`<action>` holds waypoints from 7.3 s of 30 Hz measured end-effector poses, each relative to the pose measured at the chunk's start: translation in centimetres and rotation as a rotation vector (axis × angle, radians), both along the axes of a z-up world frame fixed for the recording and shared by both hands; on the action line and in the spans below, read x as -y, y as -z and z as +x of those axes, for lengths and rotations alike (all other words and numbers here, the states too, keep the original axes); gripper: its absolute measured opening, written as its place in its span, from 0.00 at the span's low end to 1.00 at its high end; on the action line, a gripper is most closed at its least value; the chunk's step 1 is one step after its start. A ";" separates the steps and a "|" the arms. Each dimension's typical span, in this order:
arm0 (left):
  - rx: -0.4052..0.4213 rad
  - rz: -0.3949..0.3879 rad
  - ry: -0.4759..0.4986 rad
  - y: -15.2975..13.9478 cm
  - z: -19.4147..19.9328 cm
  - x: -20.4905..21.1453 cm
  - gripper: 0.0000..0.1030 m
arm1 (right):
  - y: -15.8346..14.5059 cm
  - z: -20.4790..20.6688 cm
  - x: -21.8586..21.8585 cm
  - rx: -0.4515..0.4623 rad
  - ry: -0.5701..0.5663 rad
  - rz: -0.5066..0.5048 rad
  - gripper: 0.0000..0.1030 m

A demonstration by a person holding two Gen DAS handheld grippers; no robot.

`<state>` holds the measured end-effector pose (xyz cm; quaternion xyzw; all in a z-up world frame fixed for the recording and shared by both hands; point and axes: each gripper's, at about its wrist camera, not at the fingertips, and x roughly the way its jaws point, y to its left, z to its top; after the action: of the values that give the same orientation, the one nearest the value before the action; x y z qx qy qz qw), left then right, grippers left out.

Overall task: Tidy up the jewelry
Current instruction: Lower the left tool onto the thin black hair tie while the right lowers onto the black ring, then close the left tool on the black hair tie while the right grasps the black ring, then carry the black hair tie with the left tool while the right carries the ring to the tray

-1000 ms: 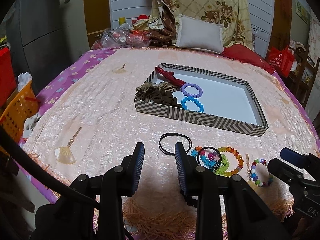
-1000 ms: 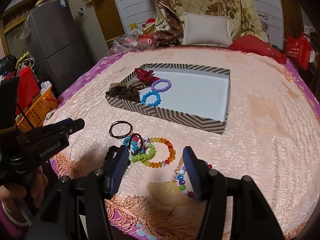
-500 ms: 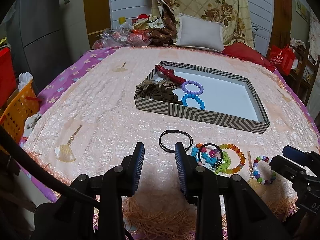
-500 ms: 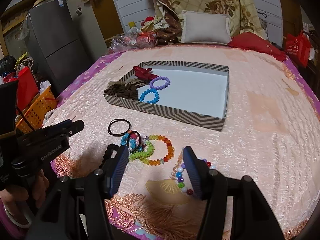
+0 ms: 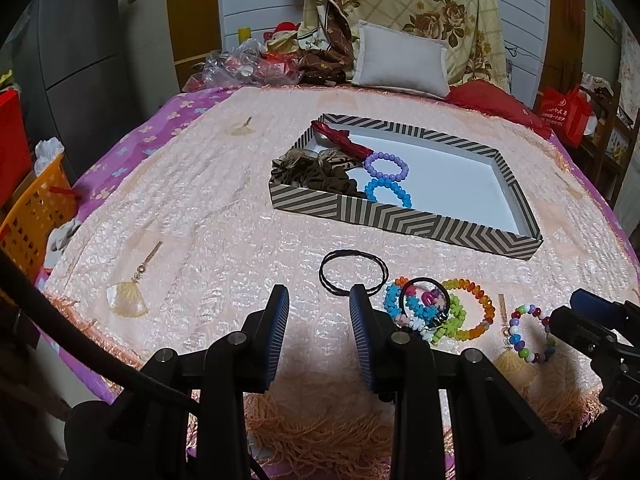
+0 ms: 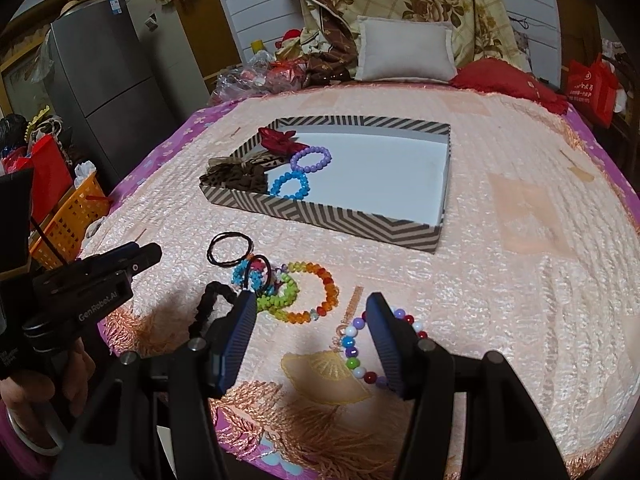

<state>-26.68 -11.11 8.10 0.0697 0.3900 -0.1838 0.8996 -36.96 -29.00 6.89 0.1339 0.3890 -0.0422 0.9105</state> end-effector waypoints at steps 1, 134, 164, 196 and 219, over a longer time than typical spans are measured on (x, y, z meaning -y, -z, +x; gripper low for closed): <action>-0.005 -0.008 0.003 0.1 0.1 -0.2 0.27 | 0.1 0.0 0.1 -0.003 -0.001 0.001 0.58; -0.205 -0.178 0.063 0.5 7.1 -0.3 0.00 | 2.6 5.5 5.7 -0.133 -0.099 0.102 0.11; -0.222 -0.185 0.071 0.7 7.3 0.4 0.00 | 5.9 8.2 0.2 -0.261 -0.440 -0.201 0.09; -0.151 -0.156 0.157 -3.0 12.1 8.2 0.00 | -0.8 11.7 6.9 -0.054 -0.172 -0.064 0.09; -0.263 -0.142 0.113 1.0 27.3 15.7 0.00 | 3.9 26.4 9.7 -0.221 -0.143 -0.003 0.09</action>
<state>0.66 -26.85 7.07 0.0029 0.4859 -0.2688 0.8317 -10.58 -38.68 3.02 0.0989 0.4954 0.0076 0.8630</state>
